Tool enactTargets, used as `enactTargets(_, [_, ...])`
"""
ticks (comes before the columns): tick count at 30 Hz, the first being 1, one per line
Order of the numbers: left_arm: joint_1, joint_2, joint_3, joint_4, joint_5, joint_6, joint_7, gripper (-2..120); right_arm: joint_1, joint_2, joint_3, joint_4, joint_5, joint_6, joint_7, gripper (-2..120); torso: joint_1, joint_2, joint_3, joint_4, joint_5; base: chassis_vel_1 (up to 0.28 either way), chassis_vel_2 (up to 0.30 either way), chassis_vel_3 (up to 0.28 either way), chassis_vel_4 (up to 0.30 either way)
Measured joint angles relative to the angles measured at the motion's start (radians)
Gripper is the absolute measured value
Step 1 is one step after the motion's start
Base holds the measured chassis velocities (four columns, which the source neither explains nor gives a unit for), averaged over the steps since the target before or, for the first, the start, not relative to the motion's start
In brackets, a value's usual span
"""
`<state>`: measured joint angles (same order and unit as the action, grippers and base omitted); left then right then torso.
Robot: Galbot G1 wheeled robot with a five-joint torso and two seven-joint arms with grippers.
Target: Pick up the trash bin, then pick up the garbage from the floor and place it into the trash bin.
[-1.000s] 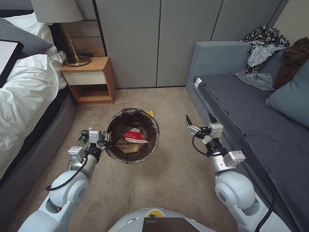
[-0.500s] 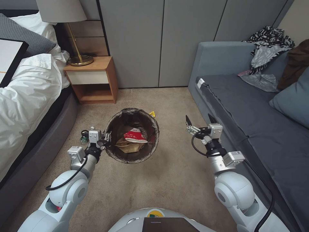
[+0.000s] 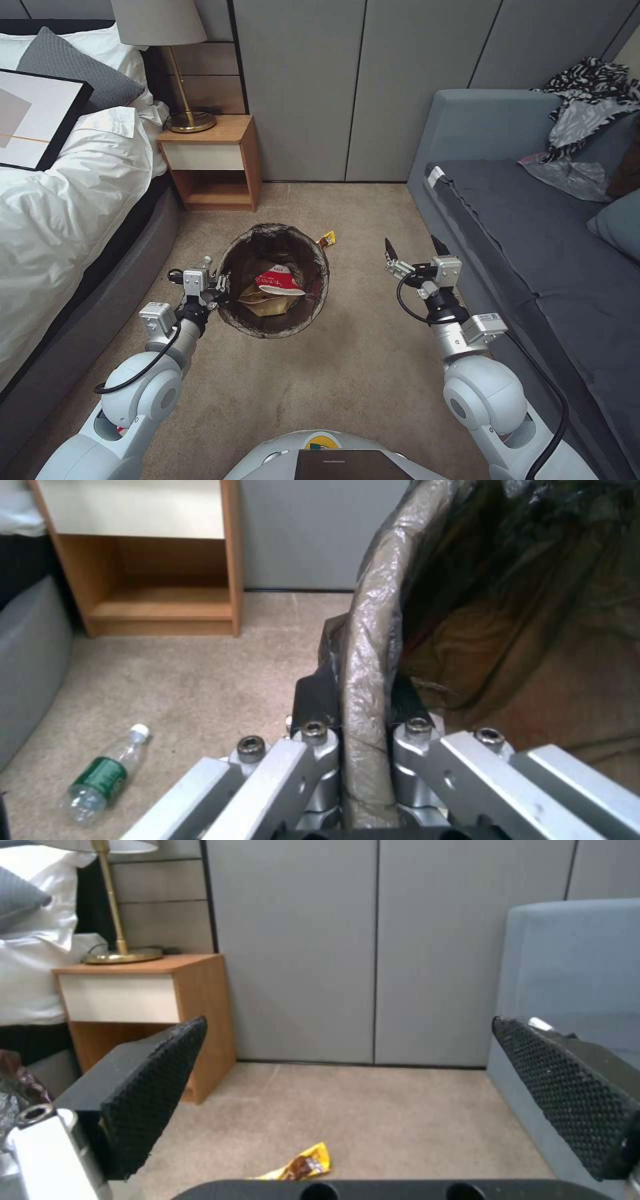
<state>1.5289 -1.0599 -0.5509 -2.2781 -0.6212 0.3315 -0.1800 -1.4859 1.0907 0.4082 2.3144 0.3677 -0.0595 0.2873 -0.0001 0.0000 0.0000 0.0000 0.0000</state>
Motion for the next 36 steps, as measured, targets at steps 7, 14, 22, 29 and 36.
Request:
enactTargets(7, [-0.002, 0.001, -0.001, 0.003, 0.001, 0.000, 0.000, 4, 0.001, 0.004, -0.001, 0.000, -0.001, 0.000, 0.000, 100, 0.000, 0.000, 0.000, 0.0000, 0.0000, 0.000, 0.000, 0.000, 0.000])
enactTargets(14, [-0.004, -0.001, 0.000, 0.006, 0.002, 0.000, 0.000, 4, 0.004, 0.002, -0.002, -0.002, -0.001, -0.001, 0.001, 100, 0.000, 0.000, 0.000, 0.0001, 0.0000, 0.000, 0.000, 0.000, 0.000])
enactTargets(22, [-0.009, 0.001, 0.001, 0.009, 0.002, 0.001, -0.001, 4, 0.006, 0.008, -0.007, -0.004, -0.002, -0.002, 0.001, 100, 0.000, 0.000, 0.000, -0.0001, 0.0000, 0.000, 0.000, 0.000, 0.000])
enactTargets(29, [-0.010, 0.001, 0.005, 0.010, 0.004, 0.001, -0.004, 4, 0.003, 0.016, -0.007, -0.004, -0.007, -0.002, 0.001, 100, 0.000, 0.000, 0.000, 0.0000, 0.0000, 0.000, 0.000, 0.000, 0.000])
enactTargets(36, [-0.012, 0.003, 0.002, 0.010, 0.003, -0.002, -0.007, 4, -0.006, 0.022, -0.006, -0.004, -0.011, 0.000, 0.002, 100, 0.000, 0.000, 0.000, -0.0001, 0.0000, 0.000, 0.000, 0.000, 0.000])
